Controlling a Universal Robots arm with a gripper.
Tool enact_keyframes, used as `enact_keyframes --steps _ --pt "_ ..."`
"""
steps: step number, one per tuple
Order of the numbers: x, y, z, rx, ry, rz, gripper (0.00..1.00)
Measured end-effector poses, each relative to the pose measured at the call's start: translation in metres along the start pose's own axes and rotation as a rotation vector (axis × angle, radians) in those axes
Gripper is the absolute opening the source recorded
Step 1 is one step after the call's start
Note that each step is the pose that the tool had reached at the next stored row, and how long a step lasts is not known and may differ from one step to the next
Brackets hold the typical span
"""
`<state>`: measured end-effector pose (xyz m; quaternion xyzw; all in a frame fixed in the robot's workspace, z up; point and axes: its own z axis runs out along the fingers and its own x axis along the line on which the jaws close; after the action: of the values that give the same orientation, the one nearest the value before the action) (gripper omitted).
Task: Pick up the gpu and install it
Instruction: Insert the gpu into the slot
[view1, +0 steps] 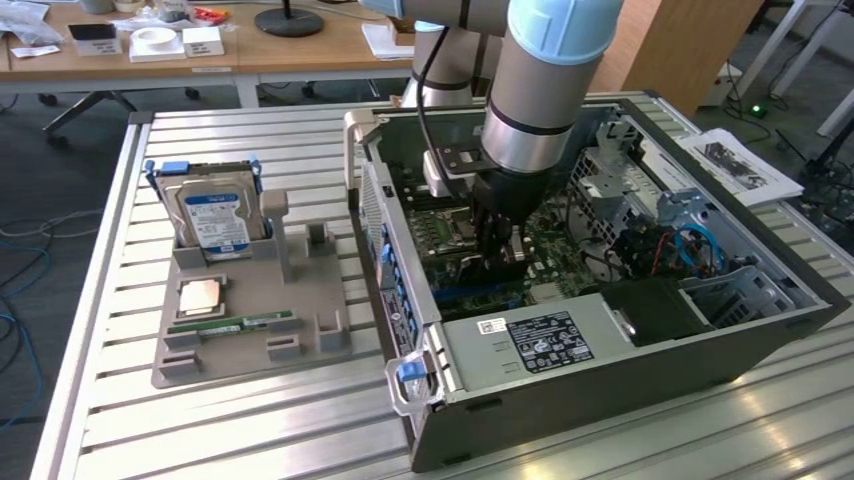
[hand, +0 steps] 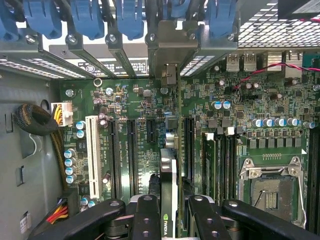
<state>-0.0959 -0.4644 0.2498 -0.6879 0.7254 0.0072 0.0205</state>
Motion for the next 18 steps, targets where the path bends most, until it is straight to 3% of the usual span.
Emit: enact_keyframes --steps 12,18 --pt "0.0 0.0 0.0008 0.0 0.0001 0.0 0.27" --pt "0.0 0.0 0.001 0.0007 0.0064 0.006 0.27"
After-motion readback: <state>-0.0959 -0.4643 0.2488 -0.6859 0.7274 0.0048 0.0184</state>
